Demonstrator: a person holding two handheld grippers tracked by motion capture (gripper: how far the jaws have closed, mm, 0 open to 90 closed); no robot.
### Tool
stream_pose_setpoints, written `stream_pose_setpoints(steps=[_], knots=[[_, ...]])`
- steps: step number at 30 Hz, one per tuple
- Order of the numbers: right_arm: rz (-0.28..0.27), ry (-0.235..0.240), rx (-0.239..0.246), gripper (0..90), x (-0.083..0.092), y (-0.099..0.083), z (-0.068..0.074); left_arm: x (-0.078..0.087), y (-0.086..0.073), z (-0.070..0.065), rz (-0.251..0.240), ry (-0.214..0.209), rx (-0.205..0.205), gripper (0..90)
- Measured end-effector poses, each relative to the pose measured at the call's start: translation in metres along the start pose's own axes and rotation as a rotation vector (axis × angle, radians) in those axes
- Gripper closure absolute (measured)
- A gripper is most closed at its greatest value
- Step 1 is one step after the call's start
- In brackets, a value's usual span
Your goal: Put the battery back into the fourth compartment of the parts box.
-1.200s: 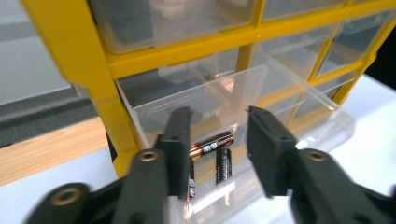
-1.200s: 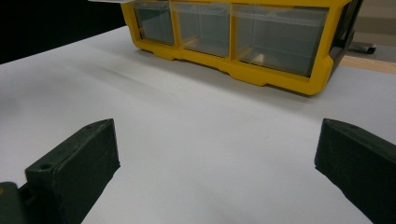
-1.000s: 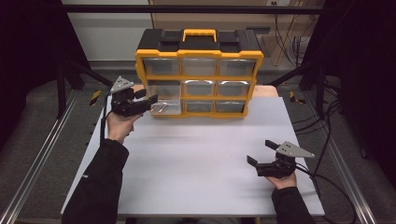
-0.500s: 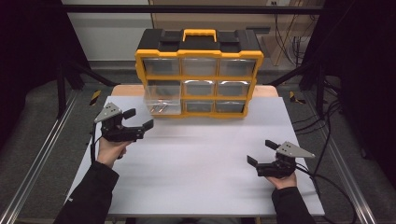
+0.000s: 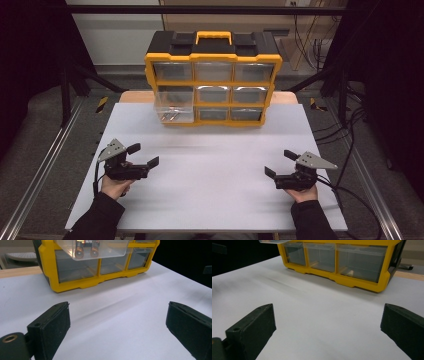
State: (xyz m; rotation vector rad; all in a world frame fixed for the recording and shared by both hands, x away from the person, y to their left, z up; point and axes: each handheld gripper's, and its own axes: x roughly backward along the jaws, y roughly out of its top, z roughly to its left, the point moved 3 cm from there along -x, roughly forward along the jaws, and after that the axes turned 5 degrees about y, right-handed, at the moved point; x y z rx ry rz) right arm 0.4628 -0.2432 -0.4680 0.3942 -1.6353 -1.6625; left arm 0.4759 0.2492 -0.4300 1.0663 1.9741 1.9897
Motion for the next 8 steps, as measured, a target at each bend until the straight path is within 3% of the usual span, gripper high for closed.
stream_pose_setpoints(steps=[3,8], knots=[[0.003,0.000,0.001,0.2,0.000,0.000,0.000,0.000,-0.006,0.001,0.012,0.014,-0.018,5.1],[0.013,-0.001,0.004,0.2,-0.002,-0.002,0.000,-0.004,-0.014,0.003,0.077,0.018,-0.011,5.1]])
